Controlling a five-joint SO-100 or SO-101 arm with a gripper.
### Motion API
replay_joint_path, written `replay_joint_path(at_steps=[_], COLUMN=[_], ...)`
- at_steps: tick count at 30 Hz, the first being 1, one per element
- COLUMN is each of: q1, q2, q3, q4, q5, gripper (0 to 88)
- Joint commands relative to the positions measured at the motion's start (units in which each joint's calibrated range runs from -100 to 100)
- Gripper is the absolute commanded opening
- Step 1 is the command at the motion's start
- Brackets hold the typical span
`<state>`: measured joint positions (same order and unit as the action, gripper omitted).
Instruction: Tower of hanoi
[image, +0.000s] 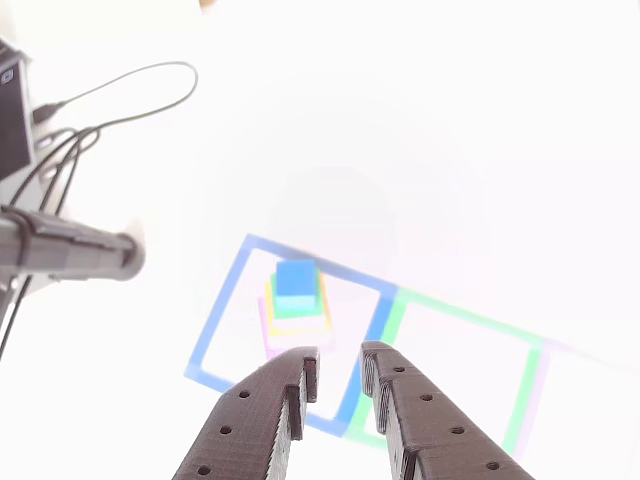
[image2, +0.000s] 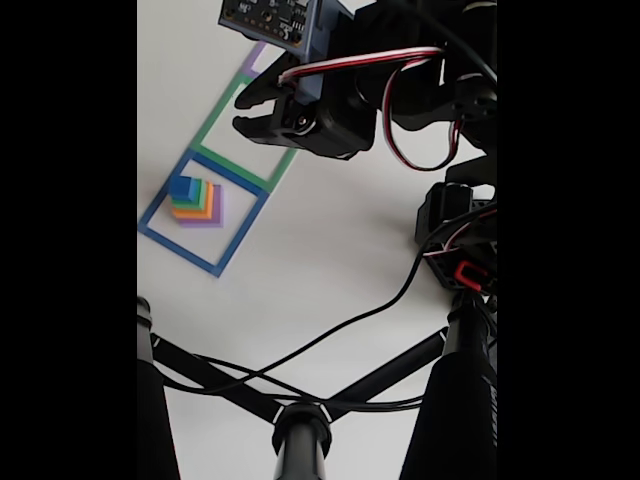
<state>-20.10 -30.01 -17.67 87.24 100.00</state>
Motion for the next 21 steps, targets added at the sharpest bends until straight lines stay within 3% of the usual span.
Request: replay_joint_path(at_steps=[1,13,18,21], q1=[-0.32,3.51,6.00,6.39], q2=[-3.37,-15.08,-18.63,-21.06], q3=[-2.33,12.76,17.49,21.21], q4=[0.29,-4.16,-4.08,-4.16], q5=[0.00,-9.30,-20.79,-34.32], gripper=[0.1,1.6,0.0,0.0])
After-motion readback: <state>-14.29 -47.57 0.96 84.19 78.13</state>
